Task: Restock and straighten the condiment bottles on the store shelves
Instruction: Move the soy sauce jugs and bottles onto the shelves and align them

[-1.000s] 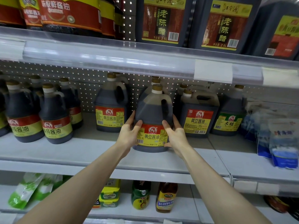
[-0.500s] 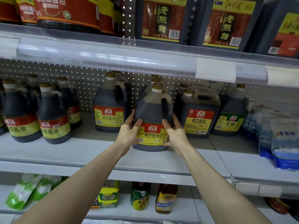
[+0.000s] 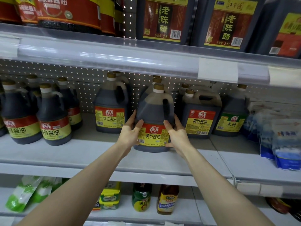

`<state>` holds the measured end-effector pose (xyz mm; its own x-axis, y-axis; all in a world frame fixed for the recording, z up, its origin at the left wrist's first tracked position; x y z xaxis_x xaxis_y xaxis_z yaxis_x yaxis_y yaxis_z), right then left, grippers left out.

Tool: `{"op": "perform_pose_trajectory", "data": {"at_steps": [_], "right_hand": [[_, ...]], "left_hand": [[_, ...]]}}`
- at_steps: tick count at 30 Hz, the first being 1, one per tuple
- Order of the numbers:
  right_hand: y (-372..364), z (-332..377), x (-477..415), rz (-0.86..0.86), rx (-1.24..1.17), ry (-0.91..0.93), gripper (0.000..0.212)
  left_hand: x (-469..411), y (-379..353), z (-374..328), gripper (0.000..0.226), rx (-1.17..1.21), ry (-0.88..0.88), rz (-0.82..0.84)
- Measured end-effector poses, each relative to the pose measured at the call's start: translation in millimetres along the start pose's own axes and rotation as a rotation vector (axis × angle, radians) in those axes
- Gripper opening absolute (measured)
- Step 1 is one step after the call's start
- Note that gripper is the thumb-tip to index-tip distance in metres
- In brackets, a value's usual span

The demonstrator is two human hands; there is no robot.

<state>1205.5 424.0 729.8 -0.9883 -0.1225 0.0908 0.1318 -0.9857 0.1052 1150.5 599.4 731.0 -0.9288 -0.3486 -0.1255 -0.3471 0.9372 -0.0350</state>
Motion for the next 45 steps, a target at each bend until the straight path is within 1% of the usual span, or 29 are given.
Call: {"op": "perform_pose_trajectory", "data": {"at_steps": [6,9,15,17,18,21,25,27,30,32,34,36,38,40,43,45], "right_hand": [[-1.6,3.4,3.9,-0.007,0.021,0.01,0.062],[0.3,2.5,8.0,-0.01,0.023,0.014,0.063],[8.6,5.6,35.7,0.038,-0.013,0.045,0.061],[14.3,-0.4,47.9,0.038,0.002,0.029,0.064],[17.1,-3.9,55.1,0.033,0.019,0.029,0.064],[29.1,-22.6,83.2,0.011,0.034,0.026,0.056],[49.7,-60.2,118.5,0.002,0.018,-0.025,0.042],[58.0,-78.5,136.5,0.011,0.01,-0.038,0.032],[71.9,-124.6,174.2,0.021,0.012,-0.071,0.017],[76.0,-166.6,196.8,0.049,0.03,-0.121,0.01],[80.2,-209.3,216.0,0.065,0.045,-0.166,0.011],[85.2,-255.4,235.0,0.063,0.039,-0.218,0.013],[85.7,-310.1,256.2,0.089,0.06,-0.294,0.011],[86.5,-358.3,275.9,0.097,0.076,-0.34,0.003],[84.4,-437.5,304.6,0.099,0.104,-0.436,0.006],[81.8,-485.1,322.8,0.109,0.12,-0.509,0.004]], "left_hand": [[2.1,-3.4,-0.2,0.06,-0.017,0.013,0.053],[6.1,-1.2,-1.0,0.061,-0.024,0.012,0.051],[32.1,6.9,-9.6,0.052,-0.088,-0.017,0.026],[45.5,4.0,-13.8,0.048,-0.158,-0.053,0.035],[52.7,2.2,-12.7,0.051,-0.197,-0.062,0.04],[81.3,-3.2,0.2,0.057,-0.27,-0.063,0.049],[131.9,-11.8,27.9,0.051,-0.265,-0.017,0.053],[158.7,-13.8,47.1,0.048,-0.255,0.008,0.051],[213.6,-17.6,91.2,0.046,-0.308,0.061,0.066],[249.9,-20.7,125.4,0.041,-0.294,0.121,0.077],[282.8,-22.1,157.2,0.031,-0.298,0.17,0.075],[314.8,-20.7,194.8,0.026,-0.311,0.229,0.084],[350.0,-20.0,241.8,0.028,-0.31,0.324,0.11],[381.8,-14.8,281.1,0.031,-0.31,0.398,0.108],[425.9,-11.2,344.8,0.029,-0.334,0.493,0.111],[451.4,-10.0,382.2,0.029,-0.368,0.539,0.126]]}}
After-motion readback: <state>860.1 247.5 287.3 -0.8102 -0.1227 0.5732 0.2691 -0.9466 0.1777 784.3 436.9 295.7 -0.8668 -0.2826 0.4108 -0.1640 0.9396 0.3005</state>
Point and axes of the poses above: each hand's wrist, its own x-axis away from the middle knuckle, its own y-axis out of the back of the hand, z = x × y, the point moved 10 cm from there along -x, towards the middle knuckle, and after that the axes turned 4 degrees about -y, right-handed, at the moved point
